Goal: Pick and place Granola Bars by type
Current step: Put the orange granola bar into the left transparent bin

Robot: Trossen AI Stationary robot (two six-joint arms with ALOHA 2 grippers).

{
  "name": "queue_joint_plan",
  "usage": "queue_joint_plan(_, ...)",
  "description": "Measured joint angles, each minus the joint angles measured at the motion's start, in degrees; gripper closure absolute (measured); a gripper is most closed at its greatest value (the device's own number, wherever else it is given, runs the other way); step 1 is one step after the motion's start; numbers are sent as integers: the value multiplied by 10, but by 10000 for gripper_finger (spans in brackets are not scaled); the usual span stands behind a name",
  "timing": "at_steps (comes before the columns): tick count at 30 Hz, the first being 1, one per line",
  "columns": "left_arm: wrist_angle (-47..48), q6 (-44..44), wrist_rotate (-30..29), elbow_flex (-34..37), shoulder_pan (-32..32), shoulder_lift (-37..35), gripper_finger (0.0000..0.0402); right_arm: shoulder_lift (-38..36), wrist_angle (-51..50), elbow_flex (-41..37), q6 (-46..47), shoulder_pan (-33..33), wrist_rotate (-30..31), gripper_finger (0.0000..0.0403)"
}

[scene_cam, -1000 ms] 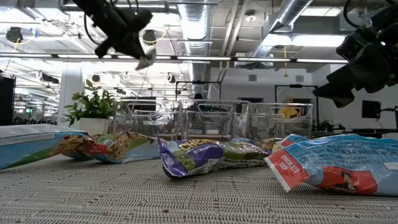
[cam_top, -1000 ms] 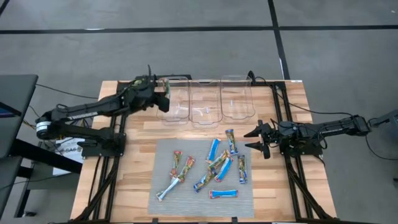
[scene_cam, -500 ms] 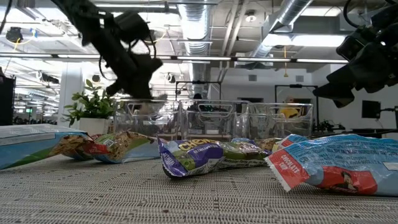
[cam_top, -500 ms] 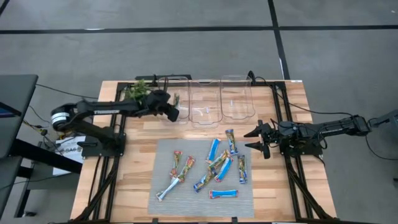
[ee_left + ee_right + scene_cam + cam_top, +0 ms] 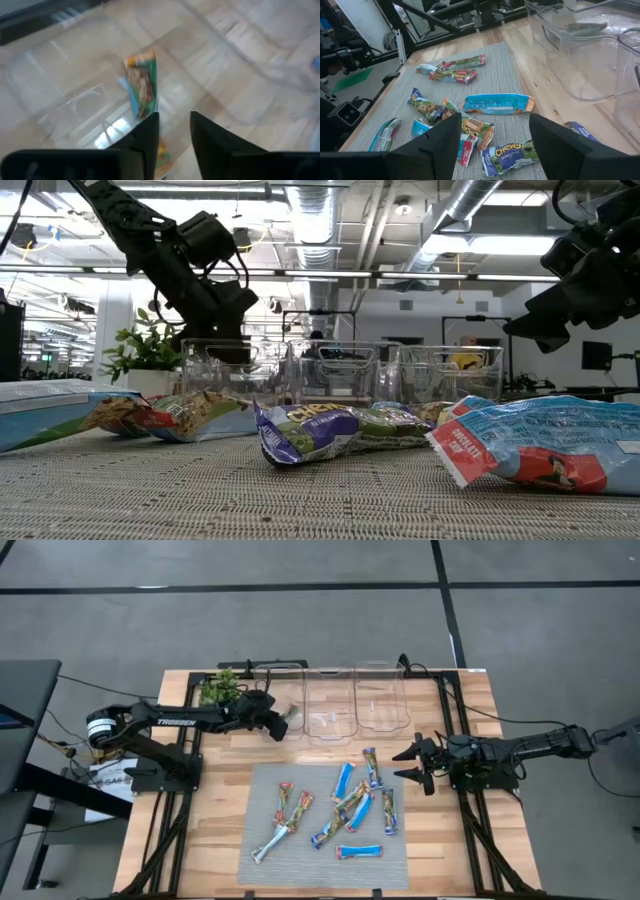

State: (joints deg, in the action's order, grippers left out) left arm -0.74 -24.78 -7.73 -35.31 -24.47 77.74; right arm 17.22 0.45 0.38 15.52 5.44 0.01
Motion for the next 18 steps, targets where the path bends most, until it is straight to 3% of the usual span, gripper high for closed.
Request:
queue_joint_plan(9,-18,-11,15,-22,2,-18,260,0,0,0,0,0,0,178)
queue_joint_plan(18,-12,3,20,-60,54,-115,264,0,0,0,0,0,0,178)
